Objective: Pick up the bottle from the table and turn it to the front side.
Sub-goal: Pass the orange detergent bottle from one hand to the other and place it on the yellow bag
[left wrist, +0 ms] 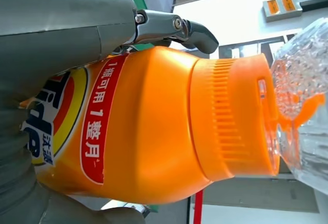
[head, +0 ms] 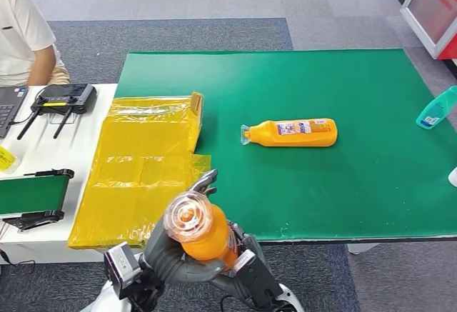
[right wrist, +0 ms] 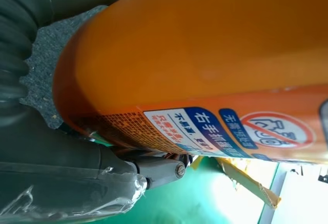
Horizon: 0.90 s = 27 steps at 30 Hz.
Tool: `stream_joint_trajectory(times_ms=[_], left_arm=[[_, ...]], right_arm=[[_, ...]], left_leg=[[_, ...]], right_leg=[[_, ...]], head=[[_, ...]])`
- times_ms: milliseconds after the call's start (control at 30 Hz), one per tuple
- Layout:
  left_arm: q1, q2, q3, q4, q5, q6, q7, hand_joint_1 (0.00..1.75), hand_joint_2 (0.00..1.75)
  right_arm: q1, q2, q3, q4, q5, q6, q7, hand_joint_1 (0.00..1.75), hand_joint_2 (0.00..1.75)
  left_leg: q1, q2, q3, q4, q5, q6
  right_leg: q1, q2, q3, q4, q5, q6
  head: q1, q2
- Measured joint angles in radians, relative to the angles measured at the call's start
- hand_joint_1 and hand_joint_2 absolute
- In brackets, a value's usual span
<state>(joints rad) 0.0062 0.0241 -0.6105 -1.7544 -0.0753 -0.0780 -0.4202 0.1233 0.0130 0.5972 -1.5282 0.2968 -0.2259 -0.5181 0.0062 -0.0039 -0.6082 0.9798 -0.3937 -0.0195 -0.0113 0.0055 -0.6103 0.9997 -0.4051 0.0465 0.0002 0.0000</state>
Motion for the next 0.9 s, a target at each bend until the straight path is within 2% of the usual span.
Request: stream_joint_trajectory(times_ms=[200,467,533,567,667,700,900], left_arm=[[0.012,0.004,-0.004,0.0,0.013,-0.006,0.014,0.0,1.75],[0.018,0.005,-0.006,0.0,0.015,-0.014,0.014,0.0,1.75],[0.02,0.005,-0.006,0.0,0.017,-0.017,0.014,0.05,1.75],[0.022,0.004,-0.006,0.0,0.019,-0.019,0.014,0.27,1.75],[0.027,0.005,-0.006,0.0,0.027,-0.024,0.014,1.5,1.75],[0.028,0.005,-0.005,0.0,0.03,-0.025,0.013,1.72,1.75],[0.03,0.006,-0.001,0.0,0.033,-0.033,0.009,1.75,1.75]], right_arm=[[0.004,-0.004,-0.001,-0.048,0.059,-0.042,0.014,1.75,1.75],[0.007,-0.007,-0.003,-0.107,0.11,-0.046,0.027,1.75,1.75],[0.01,-0.008,-0.003,-0.112,0.113,-0.046,0.024,1.75,1.75],[0.011,-0.008,-0.003,-0.115,0.115,-0.045,0.022,1.75,1.75],[0.012,-0.008,-0.001,-0.118,0.121,-0.043,0.021,1.75,1.75],[0.012,-0.009,0.0,-0.118,0.123,-0.043,0.022,1.75,1.75],[0.002,-0.018,0.014,-0.109,0.13,-0.035,0.028,1.75,1.75]], left_leg=[[0.0,0.0,0.0,0.0,0.0,0.0],[0.0,0.0,0.0,0.0,0.0,0.0],[0.0,0.0,0.0,0.0,0.0,0.0],[0.0,0.0,0.0,0.0,0.0,0.0],[0.0,0.0,0.0,0.0,0.0,0.0],[0.0,0.0,0.0,0.0,0.0,0.0],[0.0,0.0,0.0,0.0,0.0,0.0]], right_leg=[[0.0,0.0,0.0,0.0,0.0,0.0],[0.0,0.0,0.0,0.0,0.0,0.0],[0.0,0.0,0.0,0.0,0.0,0.0],[0.0,0.0,0.0,0.0,0.0,0.0],[0.0,0.0,0.0,0.0,0.0,0.0],[0.0,0.0,0.0,0.0,0.0,0.0],[0.0,0.0,0.0,0.0,0.0,0.0]], head=[[0.0,0.0],[0.0,0.0],[0.0,0.0],[0.0,0.0],[0.0,0.0],[0.0,0.0],[0.0,0.0]])
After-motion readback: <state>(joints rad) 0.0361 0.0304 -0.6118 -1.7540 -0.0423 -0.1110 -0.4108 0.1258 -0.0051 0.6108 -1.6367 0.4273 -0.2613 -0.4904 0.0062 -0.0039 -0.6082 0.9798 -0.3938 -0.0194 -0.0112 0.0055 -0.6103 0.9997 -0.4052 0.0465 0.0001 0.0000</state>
